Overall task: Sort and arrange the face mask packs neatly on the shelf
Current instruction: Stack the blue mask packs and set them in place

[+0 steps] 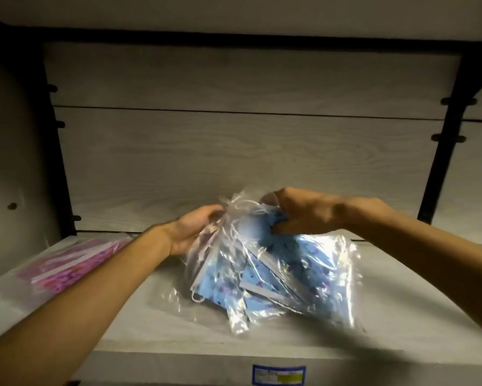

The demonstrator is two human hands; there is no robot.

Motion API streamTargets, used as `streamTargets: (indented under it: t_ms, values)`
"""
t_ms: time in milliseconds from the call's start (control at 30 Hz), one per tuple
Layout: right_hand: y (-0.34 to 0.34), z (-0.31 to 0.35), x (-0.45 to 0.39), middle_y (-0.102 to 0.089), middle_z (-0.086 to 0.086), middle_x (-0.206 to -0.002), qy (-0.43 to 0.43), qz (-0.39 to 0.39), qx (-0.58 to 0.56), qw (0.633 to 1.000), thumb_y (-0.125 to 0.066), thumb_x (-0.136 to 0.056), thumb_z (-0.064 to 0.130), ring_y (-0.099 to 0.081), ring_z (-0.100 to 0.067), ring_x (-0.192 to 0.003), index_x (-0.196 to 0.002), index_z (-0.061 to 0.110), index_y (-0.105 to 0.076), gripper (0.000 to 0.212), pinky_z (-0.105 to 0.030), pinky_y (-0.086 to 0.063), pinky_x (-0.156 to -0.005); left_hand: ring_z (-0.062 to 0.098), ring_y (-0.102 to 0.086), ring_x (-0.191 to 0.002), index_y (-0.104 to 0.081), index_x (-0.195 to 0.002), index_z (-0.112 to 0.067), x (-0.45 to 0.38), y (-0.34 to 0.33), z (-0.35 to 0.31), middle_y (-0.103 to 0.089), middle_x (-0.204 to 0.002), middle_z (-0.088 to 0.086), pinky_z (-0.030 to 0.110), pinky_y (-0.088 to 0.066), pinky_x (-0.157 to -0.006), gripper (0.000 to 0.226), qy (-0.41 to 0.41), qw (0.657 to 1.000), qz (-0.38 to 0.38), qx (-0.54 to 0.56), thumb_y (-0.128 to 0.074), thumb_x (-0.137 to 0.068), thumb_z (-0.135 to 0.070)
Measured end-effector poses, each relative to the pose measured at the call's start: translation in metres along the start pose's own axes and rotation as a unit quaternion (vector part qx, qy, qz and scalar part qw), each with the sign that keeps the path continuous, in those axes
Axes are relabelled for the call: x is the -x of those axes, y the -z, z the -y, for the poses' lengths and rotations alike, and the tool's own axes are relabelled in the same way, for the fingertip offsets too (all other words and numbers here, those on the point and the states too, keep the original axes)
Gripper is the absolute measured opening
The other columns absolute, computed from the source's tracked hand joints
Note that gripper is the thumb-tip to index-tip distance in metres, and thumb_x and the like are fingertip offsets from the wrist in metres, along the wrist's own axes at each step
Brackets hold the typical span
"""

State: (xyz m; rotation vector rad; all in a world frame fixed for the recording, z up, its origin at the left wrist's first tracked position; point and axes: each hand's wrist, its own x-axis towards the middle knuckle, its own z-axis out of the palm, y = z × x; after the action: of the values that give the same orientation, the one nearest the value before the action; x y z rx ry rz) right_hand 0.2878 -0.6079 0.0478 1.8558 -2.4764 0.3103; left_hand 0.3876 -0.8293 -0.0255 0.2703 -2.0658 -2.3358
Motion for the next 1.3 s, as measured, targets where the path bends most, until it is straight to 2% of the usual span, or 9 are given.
streamTargets:
  t_ms: [200, 300, 400, 567, 800, 933, 1100, 1233, 1300]
  values:
    - [0.000, -0.024, 0.009, -0.073, -0.015, -0.104, -0.051, -0.083, -0.072, 0.993, -0.069, -0.088, 0.003, -0.069, -0.030, -0.095, -0.108, 0.001, -0.068, 0.020, -0.047, -0.057, -0.083, 0.038, -0.049, -0.129, -0.053, -0.140, 0.004, 0.028, 0.020, 0.012, -0.052, -0.140, 0.025, 0.051, -0.040, -0.112, 0.080, 0.025, 0.991, 0.114, 0.071, -0.053, -0.096, -0.063]
    - [-0.009, -0.043, 0.016, -0.073, -0.020, -0.101, -0.091, -0.125, -0.111, 0.982, -0.069, -0.087, 0.001, -0.069, -0.026, -0.089, -0.103, -0.001, -0.069, 0.015, -0.047, -0.057, -0.081, 0.034, -0.067, -0.108, -0.066, -0.120, 0.000, 0.035, 0.019, 0.018, -0.064, -0.125, 0.024, 0.042, -0.057, -0.091, 0.037, -0.009, 0.993, 0.115, -0.022, -0.075, -0.087, -0.013]
    - [-0.020, -0.055, 0.022, -0.073, -0.021, -0.098, -0.128, -0.148, -0.112, 0.974, -0.068, -0.088, 0.003, -0.066, -0.024, -0.082, -0.096, -0.002, -0.069, 0.009, -0.046, -0.055, -0.076, 0.030, -0.070, -0.107, -0.065, -0.119, -0.006, 0.034, 0.009, 0.022, -0.069, -0.125, 0.021, 0.040, -0.058, -0.091, 0.041, -0.043, 0.994, 0.025, -0.100, -0.059, -0.087, 0.019]
    - [-0.035, -0.066, 0.031, -0.073, -0.013, -0.104, -0.180, -0.110, -0.107, 0.972, -0.068, -0.089, 0.007, -0.067, -0.024, -0.090, -0.104, 0.003, -0.072, 0.016, -0.036, -0.055, -0.080, 0.021, -0.073, -0.071, -0.064, -0.108, 0.003, 0.028, 0.001, 0.014, -0.073, -0.090, 0.018, 0.029, -0.062, -0.056, 0.028, -0.030, 0.984, -0.031, -0.170, -0.053, -0.090, 0.020]
    - [-0.023, -0.074, 0.049, -0.075, -0.015, -0.102, -0.201, -0.076, -0.199, 0.956, -0.074, -0.086, 0.008, -0.071, -0.031, -0.096, -0.101, 0.001, -0.072, 0.017, -0.045, -0.057, -0.089, 0.022, -0.072, -0.073, -0.071, -0.114, -0.004, 0.014, 0.016, -0.008, -0.072, -0.108, 0.023, 0.030, -0.061, -0.063, 0.038, 0.033, 0.967, -0.026, -0.253, -0.055, -0.087, 0.017]
    - [-0.003, -0.055, 0.040, -0.077, -0.012, -0.098, -0.127, -0.077, -0.262, 0.954, -0.078, -0.082, 0.008, -0.073, -0.031, -0.094, -0.101, 0.001, -0.072, 0.021, -0.040, -0.058, -0.089, 0.026, -0.065, -0.103, -0.061, -0.127, -0.005, 0.006, 0.016, -0.022, -0.072, -0.118, 0.019, 0.028, -0.056, -0.077, 0.043, 0.043, 0.978, -0.020, -0.203, -0.058, -0.088, 0.013]
    - [-0.003, -0.018, 0.003, -0.073, -0.019, -0.103, -0.041, -0.062, -0.160, 0.984, -0.077, -0.082, 0.003, -0.070, -0.035, -0.096, -0.103, -0.003, -0.069, 0.023, -0.050, -0.056, -0.086, 0.012, -0.075, -0.072, -0.077, -0.096, -0.007, 0.002, 0.012, -0.025, -0.078, -0.086, 0.007, 0.024, -0.062, -0.073, 0.022, 0.026, 1.000, 0.000, -0.012, -0.057, -0.091, -0.016]
    - [-0.019, -0.002, -0.015, -0.072, -0.012, -0.102, 0.000, -0.096, -0.083, 0.992, -0.080, -0.081, 0.012, -0.068, -0.030, -0.093, -0.106, 0.003, -0.069, 0.029, -0.043, -0.055, -0.080, 0.037, -0.052, -0.128, -0.056, -0.140, -0.001, 0.011, 0.020, -0.015, -0.057, -0.138, 0.024, 0.048, -0.035, -0.117, 0.082, 0.037, 0.994, 0.102, 0.004, -0.046, -0.094, -0.068]
    - [-0.027, -0.003, -0.018, -0.072, -0.008, -0.101, -0.006, -0.102, -0.076, 0.992, -0.082, -0.080, 0.017, -0.067, -0.027, -0.090, -0.106, 0.006, -0.069, 0.031, -0.039, -0.055, -0.077, 0.037, -0.040, -0.140, -0.047, -0.149, -0.004, 0.017, 0.022, -0.010, -0.042, -0.153, 0.025, 0.049, -0.025, -0.123, 0.095, 0.037, 0.986, 0.158, 0.029, -0.043, -0.090, -0.079]
